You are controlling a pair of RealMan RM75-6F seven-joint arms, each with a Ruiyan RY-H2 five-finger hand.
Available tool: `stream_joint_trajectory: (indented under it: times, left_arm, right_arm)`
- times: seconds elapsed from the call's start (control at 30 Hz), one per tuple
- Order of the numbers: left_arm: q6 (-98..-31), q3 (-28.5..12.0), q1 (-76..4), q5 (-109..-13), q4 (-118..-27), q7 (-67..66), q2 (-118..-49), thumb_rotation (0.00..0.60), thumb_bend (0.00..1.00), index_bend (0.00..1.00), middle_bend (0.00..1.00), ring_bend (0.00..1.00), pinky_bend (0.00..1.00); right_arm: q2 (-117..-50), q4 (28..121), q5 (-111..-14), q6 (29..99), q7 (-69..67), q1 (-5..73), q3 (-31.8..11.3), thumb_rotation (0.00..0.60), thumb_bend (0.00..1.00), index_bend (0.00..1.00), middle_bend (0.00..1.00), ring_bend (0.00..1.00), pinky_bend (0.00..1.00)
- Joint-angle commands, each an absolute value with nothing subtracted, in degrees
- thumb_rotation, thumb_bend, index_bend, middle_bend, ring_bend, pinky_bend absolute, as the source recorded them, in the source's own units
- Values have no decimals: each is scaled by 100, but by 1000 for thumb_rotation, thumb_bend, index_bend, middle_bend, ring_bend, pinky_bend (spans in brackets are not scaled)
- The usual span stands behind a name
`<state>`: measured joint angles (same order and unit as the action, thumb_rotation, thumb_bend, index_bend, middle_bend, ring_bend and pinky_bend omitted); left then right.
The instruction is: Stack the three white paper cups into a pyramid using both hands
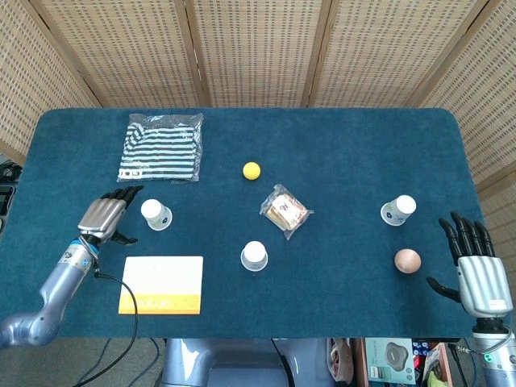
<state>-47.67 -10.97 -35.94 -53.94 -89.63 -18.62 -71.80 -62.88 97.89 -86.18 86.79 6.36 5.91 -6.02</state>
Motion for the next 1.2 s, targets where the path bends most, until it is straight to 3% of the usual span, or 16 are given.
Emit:
stream_joint_trajectory:
  times: [0.03, 0.47, 0.67, 0.87, 1.2]
  left_arm:
    - [-4747, -1103, -3839, -4983, -8710, -2195, -7434, 600, 65, 42, 111, 123, 187]
    - [-5080, -1085, -4303, -4886, -7973, -2682, -8312, 600, 122, 294, 305, 290, 353]
    - [-5404, -1050, -4401, -4776, -7704, -3073, -8638, 600, 212, 313, 323, 302, 369]
    - [-5521, -1090, -4439, -4661, -7552, -3167, -8812, 600, 347, 369, 394, 354, 447]
    - [-5544, -1114, -4409, -4620, -7605, -3091, -8785, 600, 360, 389, 426, 373, 490]
  right_arm:
    - [-6281, 9765, -8588, 8646, 602, 605, -614, 600, 0, 0, 0, 0, 0]
    - [-6291, 9749, -8544, 8586, 577, 631, -621, 600, 0, 0, 0, 0, 0]
    - [-6279, 9720, -8463, 8536, 523, 643, -644, 600, 0, 0, 0, 0, 0]
    - [-6261, 9729, -8423, 8521, 490, 644, -656, 600, 0, 0, 0, 0, 0]
    - [-6251, 9756, -8379, 8521, 502, 639, -668, 600, 0, 0, 0, 0, 0]
